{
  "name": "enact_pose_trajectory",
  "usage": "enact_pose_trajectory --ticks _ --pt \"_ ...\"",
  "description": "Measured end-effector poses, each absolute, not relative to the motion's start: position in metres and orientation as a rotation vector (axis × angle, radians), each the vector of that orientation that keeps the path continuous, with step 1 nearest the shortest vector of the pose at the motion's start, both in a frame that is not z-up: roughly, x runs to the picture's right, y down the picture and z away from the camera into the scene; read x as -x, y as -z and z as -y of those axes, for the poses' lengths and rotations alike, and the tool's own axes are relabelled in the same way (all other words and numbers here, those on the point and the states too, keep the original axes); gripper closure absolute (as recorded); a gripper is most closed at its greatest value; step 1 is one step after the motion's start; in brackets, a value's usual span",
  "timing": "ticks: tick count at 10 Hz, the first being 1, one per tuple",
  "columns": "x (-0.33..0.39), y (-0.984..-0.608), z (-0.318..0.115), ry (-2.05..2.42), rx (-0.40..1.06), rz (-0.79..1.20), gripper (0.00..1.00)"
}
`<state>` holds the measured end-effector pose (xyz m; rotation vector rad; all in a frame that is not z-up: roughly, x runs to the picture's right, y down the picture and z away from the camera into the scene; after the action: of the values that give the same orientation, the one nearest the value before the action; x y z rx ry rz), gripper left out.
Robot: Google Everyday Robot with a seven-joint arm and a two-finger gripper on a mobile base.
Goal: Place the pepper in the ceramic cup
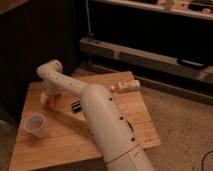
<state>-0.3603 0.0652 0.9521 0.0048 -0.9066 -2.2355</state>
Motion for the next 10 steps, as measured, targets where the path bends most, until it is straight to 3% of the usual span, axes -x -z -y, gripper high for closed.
enact_pose_trajectory --ticks 10 --pt "0.3589 -0.9538 -0.0663 2.239 0.0 0.905 0.2"
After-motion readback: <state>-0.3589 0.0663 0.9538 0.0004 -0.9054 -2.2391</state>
